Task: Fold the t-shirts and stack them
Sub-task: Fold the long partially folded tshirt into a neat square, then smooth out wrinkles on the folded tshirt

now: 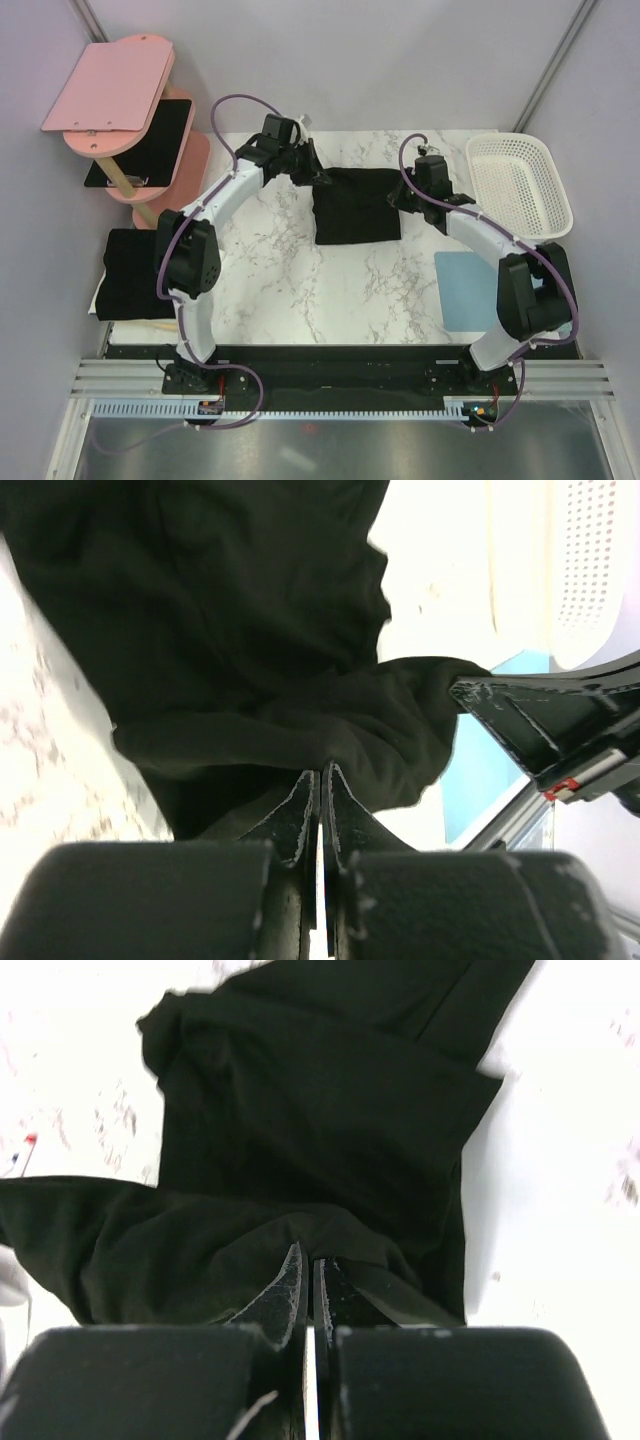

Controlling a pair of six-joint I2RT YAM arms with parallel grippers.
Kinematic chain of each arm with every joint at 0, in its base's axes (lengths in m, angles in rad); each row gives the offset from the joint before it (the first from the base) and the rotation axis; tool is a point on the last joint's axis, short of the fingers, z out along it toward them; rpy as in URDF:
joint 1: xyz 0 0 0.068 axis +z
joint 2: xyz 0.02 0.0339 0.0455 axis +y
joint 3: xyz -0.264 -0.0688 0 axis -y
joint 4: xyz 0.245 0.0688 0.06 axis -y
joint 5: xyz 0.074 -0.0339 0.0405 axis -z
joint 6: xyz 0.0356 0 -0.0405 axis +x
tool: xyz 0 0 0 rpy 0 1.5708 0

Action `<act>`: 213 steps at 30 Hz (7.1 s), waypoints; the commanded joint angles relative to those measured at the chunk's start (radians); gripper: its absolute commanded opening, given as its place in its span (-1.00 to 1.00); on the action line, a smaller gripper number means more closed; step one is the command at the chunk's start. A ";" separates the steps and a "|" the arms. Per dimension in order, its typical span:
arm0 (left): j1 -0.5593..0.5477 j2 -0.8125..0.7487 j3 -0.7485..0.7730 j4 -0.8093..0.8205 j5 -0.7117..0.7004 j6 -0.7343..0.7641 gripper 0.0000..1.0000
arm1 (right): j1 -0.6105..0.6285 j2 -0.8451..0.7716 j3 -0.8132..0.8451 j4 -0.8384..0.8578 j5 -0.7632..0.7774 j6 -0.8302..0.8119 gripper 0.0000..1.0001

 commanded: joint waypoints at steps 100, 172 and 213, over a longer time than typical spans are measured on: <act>-0.077 -0.065 -0.370 0.098 -0.089 0.003 -0.96 | 0.092 0.274 0.158 0.023 -0.425 -0.234 -1.00; -0.059 -0.054 -0.549 -0.492 -1.177 -0.135 0.57 | -0.036 -0.034 -0.002 0.007 -0.275 -0.228 -0.46; -0.059 0.024 -0.224 -0.418 -0.827 0.018 -0.96 | -0.125 -0.025 -0.133 0.036 -0.445 -0.182 -0.42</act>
